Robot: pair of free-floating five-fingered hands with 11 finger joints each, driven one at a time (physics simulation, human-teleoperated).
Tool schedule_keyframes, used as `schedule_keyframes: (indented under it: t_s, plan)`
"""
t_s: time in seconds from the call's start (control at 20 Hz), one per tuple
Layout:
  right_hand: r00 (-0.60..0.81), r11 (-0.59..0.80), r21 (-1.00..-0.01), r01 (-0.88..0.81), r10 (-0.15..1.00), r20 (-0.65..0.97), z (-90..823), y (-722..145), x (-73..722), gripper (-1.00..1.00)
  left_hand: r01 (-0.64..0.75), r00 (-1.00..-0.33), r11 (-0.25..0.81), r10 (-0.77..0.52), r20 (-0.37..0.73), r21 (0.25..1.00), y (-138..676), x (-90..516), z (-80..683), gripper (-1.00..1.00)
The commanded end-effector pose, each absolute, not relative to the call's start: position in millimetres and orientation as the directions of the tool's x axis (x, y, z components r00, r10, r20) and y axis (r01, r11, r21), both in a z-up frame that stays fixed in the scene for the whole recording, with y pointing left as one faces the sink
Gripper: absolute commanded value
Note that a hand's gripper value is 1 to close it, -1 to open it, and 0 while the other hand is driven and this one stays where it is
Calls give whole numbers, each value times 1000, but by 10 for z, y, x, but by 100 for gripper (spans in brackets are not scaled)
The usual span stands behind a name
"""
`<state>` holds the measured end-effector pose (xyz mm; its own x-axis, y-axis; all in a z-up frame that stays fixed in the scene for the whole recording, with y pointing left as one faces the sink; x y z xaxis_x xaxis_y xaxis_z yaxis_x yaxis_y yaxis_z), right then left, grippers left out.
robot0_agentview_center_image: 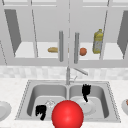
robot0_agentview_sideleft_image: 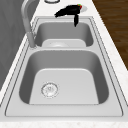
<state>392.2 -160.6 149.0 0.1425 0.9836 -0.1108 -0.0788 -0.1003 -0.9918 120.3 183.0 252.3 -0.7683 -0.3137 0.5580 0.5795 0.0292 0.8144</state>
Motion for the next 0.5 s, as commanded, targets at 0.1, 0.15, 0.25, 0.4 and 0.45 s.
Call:
schedule_keyframes:
  t_s: [0.1,0.15,0.25,0.4,0.45]
  plan:
    - [62,-100,-991,-92,992,-106,1776,-1609,3690,-100,580,-768,29,-314,558,814,1830,1203,2523,0]
    - [51,-100,-991,-94,993,-105,1824,-1607,3652,-100,580,-768,29,-314,558,814,1830,1203,2523,0]
    - [32,-99,-990,-97,994,-102,1922,-1607,3572,-100,580,-768,29,-314,558,814,1830,1203,2523,0]
    - [4,-96,-990,-99,995,-97,2074,-1608,3452,-100,580,-768,29,-314,558,814,1830,1203,2523,0]
    - [-5,-95,-990,-99,995,-95,2126,-1608,3412,-100,580,-768,29,-314,558,814,1830,1203,2523,0]
